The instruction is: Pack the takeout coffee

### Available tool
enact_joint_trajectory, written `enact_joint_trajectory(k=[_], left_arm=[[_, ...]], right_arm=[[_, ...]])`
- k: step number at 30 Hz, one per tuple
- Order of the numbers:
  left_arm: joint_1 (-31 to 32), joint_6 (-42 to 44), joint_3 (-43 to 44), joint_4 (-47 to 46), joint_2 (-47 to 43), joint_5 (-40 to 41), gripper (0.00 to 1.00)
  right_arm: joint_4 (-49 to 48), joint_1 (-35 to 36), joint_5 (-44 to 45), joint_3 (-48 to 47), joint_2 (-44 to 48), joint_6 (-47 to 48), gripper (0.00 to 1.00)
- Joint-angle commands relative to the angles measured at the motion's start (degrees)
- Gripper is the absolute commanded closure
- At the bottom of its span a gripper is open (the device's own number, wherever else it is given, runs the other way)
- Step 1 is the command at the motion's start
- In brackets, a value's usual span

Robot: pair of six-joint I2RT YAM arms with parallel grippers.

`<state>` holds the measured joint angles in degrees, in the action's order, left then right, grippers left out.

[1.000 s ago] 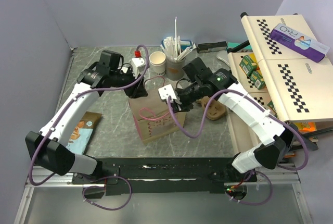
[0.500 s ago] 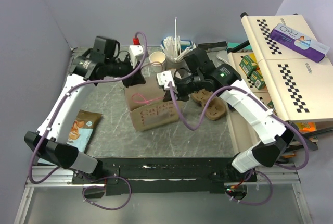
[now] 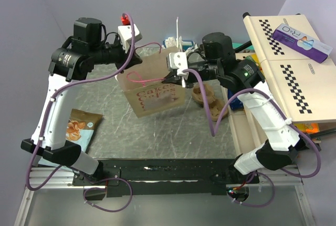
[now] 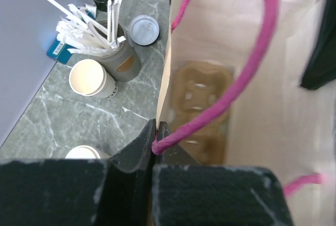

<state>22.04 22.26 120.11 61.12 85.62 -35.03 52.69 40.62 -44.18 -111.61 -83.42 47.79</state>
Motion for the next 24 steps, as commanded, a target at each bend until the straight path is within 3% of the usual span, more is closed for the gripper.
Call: enact_joint_trajectory(k=[1, 21, 24], left_arm=[[-0.1, 2.0, 2.8, 1.3, 0.5, 0.9, 0.99], [-0.1, 3.7, -5.6, -0.6, -1.9, 2.2, 0.99], [-0.1, 3.1, -10.7, -2.7, -3.3, 3.4, 0.93]], right_arm=[[-2.2, -0.1, -2.7, -3.6, 1.4, -2.6, 1.00], [-2.6, -0.1, -2.4, 4.6, 3.0, -1.8, 1.00], [-3.5, -0.2, -1.9, 8.5, 3.5, -2.4, 1.00]])
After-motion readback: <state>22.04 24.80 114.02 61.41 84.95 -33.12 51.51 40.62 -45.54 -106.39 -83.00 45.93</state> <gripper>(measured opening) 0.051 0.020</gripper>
